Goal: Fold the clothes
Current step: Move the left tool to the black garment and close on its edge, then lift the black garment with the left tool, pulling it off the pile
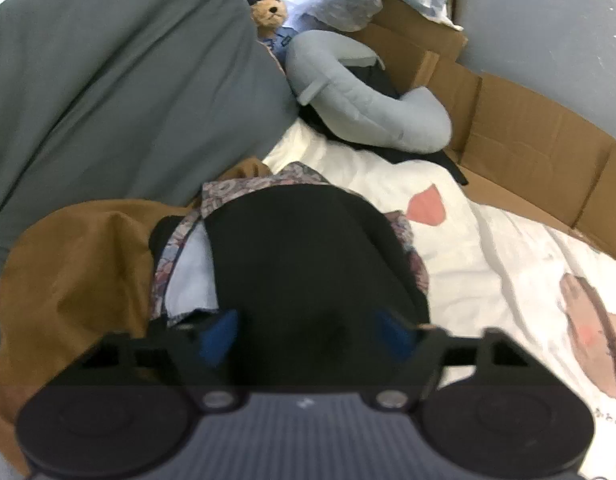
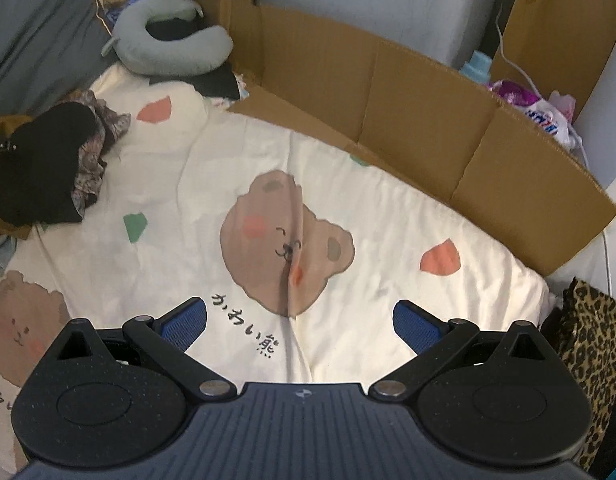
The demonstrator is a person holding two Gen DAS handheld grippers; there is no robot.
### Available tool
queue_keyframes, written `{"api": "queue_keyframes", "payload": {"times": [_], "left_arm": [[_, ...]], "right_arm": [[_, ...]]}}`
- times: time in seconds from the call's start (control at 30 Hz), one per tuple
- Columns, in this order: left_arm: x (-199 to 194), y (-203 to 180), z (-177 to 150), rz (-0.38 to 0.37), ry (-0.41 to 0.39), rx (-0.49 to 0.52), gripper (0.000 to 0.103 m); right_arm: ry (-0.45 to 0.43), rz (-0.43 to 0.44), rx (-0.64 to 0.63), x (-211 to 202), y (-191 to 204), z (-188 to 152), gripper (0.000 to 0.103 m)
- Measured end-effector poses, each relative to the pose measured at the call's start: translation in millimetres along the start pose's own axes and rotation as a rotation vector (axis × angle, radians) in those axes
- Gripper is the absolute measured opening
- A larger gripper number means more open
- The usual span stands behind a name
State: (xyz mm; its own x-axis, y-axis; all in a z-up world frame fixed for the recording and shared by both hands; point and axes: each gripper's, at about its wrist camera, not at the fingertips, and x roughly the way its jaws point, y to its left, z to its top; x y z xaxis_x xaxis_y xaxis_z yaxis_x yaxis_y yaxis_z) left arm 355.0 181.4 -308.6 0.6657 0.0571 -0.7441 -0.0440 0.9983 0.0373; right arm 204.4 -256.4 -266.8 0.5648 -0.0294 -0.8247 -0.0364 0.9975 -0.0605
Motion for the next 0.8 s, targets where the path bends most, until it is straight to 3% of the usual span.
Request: {"api": "queue_keyframes", "payload": {"times": [0.03,0.1,0.17,0.2,0.37,0.67,0.8], "left_arm": [[2.3,-0.4,-1.5,0.004,0.004,0.002,0.056],[4.1,-0.3,-5.2,0.021,-0.003,0.001,0.031],[2.5,1.6,-9.2,0.034,-0.019,-0.014,0.013],[0.4,3.6,-10.6,0.014,-0.024,-0.035,0.009],[-13.5,4.4,-19.5,-0.078,-0.065,-0.107,0.004],[-41.8,-44.0,-34.3,-0.221,-0.108,-0.088,0.004],[-45.5,-65.5,-50.5,-0.284,-0.081,-0.098,0.003]], "right_arm": [[0.003,0.000,0.002,2.9,0.1,-2.3,0.102],[0.005,0.007,0.006,7.5,0.3,-5.5,0.102],[0.006,0.014,0.009,11.2,0.3,-8.0,0.102],[0.006,0.017,0.010,13.0,0.3,-9.3,0.102],[0.020,0.046,0.001,24.1,4.8,-14.3,0.102],[0.039,0.077,-0.010,38.6,11.8,-22.5,0.102],[0.026,0.094,0.006,41.1,10.3,-25.3,0.102]]}}
